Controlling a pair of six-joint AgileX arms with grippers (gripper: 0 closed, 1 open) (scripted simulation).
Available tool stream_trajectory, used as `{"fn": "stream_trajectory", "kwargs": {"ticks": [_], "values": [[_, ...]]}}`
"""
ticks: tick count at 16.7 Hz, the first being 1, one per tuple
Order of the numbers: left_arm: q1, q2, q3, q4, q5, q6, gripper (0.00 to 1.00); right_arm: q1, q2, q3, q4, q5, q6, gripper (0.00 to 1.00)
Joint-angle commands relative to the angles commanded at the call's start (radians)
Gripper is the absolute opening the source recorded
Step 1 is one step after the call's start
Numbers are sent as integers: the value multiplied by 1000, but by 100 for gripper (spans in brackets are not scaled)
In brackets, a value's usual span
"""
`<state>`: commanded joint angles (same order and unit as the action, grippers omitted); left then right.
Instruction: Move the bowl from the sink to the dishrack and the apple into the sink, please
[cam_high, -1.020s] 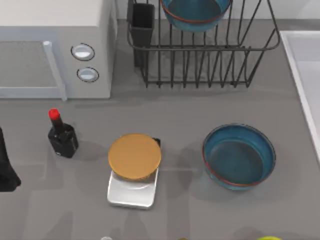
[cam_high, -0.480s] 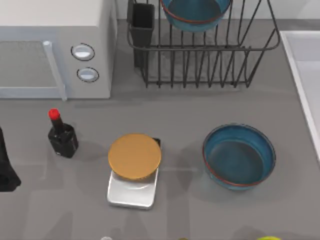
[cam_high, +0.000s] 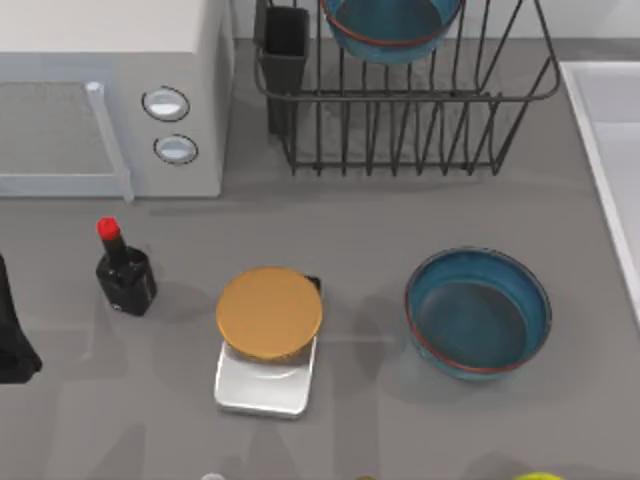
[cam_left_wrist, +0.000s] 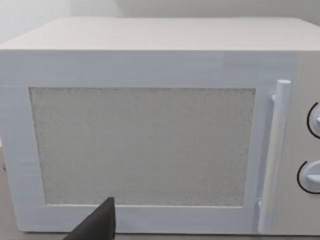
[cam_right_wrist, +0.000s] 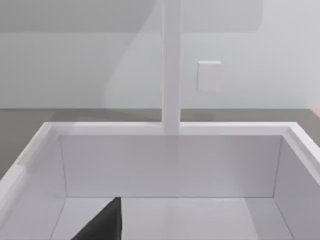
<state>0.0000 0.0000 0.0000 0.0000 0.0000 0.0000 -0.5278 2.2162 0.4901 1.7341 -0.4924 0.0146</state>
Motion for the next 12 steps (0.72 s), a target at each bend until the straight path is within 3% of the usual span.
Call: {"fn": "stream_trajectory", "kwargs": {"ticks": [6, 12], "values": [[0, 0, 0, 0, 0, 0, 100, 33, -131, -29, -109, 34, -2, 100], [0, 0, 0, 0, 0, 0, 100, 138, -548, -126, -455, 130, -4, 100]]}}
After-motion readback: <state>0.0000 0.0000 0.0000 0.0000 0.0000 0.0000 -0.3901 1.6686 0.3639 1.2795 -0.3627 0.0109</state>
